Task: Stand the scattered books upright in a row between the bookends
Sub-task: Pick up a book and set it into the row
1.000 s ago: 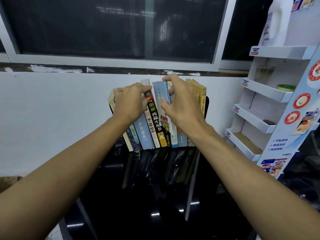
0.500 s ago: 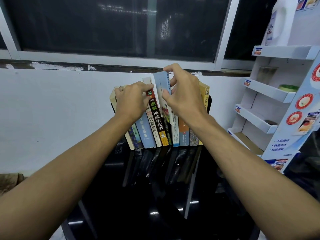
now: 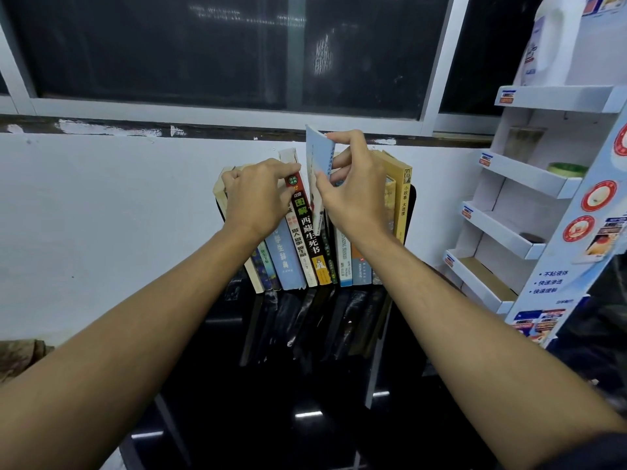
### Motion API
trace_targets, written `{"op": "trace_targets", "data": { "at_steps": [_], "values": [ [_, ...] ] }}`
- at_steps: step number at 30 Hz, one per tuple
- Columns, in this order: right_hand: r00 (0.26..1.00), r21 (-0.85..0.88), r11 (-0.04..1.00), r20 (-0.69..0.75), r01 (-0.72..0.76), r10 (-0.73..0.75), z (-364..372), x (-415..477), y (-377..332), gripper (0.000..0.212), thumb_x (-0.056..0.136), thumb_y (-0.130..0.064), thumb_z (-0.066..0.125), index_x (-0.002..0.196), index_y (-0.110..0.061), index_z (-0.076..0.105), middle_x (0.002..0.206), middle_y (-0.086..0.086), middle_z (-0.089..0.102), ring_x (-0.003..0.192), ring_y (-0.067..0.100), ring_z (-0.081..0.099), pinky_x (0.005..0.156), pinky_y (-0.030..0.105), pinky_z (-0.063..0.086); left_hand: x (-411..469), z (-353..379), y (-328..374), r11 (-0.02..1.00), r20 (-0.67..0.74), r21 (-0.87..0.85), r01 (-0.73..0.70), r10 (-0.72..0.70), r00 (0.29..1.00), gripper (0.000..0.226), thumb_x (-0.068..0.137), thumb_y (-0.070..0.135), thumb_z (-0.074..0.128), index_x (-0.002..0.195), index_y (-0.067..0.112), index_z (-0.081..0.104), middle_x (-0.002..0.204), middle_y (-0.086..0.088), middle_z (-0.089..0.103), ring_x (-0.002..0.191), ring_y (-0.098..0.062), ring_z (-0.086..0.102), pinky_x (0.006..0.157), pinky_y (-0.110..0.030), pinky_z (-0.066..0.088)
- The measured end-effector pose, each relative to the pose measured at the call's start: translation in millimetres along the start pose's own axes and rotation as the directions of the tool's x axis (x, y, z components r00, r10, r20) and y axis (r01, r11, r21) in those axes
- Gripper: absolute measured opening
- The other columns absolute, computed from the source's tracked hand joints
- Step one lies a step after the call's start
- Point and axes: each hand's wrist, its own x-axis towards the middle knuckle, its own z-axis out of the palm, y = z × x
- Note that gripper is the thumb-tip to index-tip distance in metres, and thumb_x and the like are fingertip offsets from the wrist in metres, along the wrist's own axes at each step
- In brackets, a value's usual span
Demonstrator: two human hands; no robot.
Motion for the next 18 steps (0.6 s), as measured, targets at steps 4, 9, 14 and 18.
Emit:
{"op": "trace_targets", "data": {
  "at_steps": [4,9,14,18],
  "values": [
    [0.998,0.046,0.997,-0.013,-0.064,0.065,4,-4,13,0.045,0.086,-0.007,0.078,0.125,-0.016,0.057,0.084,-0.007,0.059,0.071,0.002,0.063,0.056,0.010,0.048,-1,0,0,1.000,0.000,-0.005,0.004,-0.004,1.000,0.038,0.096,0.029,0.066,0.133,0.037,0.064,0.134,0.009,0.065,0.122,-0.021,0.054,0.091,-0.038,0.023],
    [0.998,0.082,0.995,0.008,-0.056,0.056,7,-10,21,0.044,0.087,-0.008,0.077,0.125,-0.017,0.057,0.084,-0.008,0.058,0.070,0.006,0.061,0.059,0.015,0.050,-1,1,0,1.000,-0.009,-0.021,0.011,-0.011,1.000,0.037,0.096,0.028,0.066,0.132,0.036,0.065,0.133,0.010,0.065,0.122,-0.021,0.054,0.087,-0.034,0.020],
    [0.999,0.066,0.997,0.031,-0.034,0.032,3,-7,21,0.041,0.087,-0.007,0.075,0.124,-0.016,0.057,0.084,-0.011,0.057,0.071,0.003,0.060,0.059,0.013,0.049,-2,1,1,1.000,-0.012,-0.022,0.015,-0.015,1.000,0.037,0.096,0.028,0.066,0.132,0.035,0.065,0.133,0.010,0.065,0.122,-0.020,0.054,0.086,-0.033,0.018],
    [1.000,0.000,1.000,-0.012,-0.013,0.013,-2,-7,18,0.042,0.088,-0.003,0.074,0.125,-0.011,0.056,0.090,-0.005,0.060,0.077,-0.006,0.060,0.061,0.008,0.048,-1,0,0,0.999,-0.011,-0.037,0.019,-0.019,1.000,0.037,0.095,0.028,0.067,0.131,0.035,0.065,0.133,0.011,0.065,0.121,-0.019,0.054,0.086,-0.033,0.018]
  ]
}}
